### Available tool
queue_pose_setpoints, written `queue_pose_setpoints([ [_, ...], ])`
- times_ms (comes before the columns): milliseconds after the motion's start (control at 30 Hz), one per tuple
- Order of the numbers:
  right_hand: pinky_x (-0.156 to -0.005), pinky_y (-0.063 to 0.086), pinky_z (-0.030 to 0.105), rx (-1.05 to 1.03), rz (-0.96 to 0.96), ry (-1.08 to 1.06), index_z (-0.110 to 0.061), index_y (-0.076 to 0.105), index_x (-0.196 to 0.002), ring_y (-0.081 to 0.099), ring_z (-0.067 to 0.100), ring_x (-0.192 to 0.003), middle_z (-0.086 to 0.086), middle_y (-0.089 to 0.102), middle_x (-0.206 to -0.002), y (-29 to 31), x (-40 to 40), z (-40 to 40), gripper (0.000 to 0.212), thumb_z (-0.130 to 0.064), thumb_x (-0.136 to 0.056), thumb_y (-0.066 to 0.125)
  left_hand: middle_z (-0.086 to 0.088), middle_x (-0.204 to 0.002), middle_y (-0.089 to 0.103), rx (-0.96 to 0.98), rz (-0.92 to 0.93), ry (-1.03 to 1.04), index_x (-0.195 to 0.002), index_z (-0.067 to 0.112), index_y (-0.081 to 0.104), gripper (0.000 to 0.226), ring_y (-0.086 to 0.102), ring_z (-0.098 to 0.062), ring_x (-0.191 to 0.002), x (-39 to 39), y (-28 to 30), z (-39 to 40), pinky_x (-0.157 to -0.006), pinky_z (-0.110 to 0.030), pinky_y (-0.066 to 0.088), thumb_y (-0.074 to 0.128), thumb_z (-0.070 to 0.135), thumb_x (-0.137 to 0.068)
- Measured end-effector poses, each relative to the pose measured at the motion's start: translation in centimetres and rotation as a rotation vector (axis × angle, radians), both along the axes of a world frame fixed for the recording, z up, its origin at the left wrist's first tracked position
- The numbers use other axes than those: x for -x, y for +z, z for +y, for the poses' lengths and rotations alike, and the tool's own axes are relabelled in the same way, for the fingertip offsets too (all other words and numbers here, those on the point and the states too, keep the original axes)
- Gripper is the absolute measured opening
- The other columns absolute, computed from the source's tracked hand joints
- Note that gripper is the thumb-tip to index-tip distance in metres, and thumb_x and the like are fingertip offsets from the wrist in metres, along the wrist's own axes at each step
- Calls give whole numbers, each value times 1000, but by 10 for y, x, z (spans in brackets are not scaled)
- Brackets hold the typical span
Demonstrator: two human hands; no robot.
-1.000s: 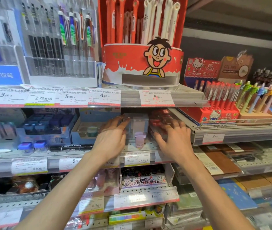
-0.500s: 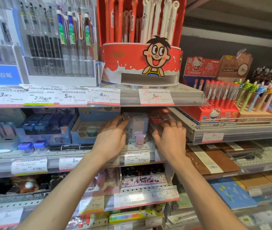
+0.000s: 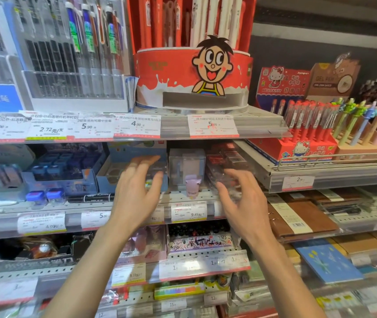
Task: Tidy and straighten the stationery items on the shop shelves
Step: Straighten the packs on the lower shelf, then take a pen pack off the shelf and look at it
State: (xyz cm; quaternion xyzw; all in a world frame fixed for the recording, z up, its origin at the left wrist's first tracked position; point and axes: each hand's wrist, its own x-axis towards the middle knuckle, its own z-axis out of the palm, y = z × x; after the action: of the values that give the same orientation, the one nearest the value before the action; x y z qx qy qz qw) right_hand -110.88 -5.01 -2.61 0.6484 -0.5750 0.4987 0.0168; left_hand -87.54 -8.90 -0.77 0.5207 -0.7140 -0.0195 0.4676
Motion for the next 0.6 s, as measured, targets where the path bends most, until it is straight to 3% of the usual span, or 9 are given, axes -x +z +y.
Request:
queue_pose_setpoints([
  [200, -76, 56, 32, -139, -207, 111, -35, 59, -118, 61, 1, -88, -18, 61, -102, -35, -14, 26, 23, -37, -95, 61, 11, -106, 60, 35, 232, 1, -117, 22, 63, 21, 57, -2, -98, -4, -19, 46, -84, -13, 43, 57, 20, -96],
  [433, -71, 51, 18, -207, -277, 182, -24, 65, -114, 60, 5, -86, -15, 64, -95, -66, -31, 39, 22, -26, -92, 66, 12, -105, 66, -128, 363, 73, -117, 28, 64, 23, 64, -8, -92, -18, -60, 78, -81, -27, 53, 60, 23, -96],
  [600, -69, 47, 17, -253, -287, 120, -27, 66, -112, 61, 2, -86, -14, 66, -95, -72, -41, 49, 20, -25, -92, 66, 8, -98, 68, -161, 413, 51, -113, 30, 65, 19, 65, -11, -87, -45, -73, 80, -79, -37, 55, 60, 25, -95],
])
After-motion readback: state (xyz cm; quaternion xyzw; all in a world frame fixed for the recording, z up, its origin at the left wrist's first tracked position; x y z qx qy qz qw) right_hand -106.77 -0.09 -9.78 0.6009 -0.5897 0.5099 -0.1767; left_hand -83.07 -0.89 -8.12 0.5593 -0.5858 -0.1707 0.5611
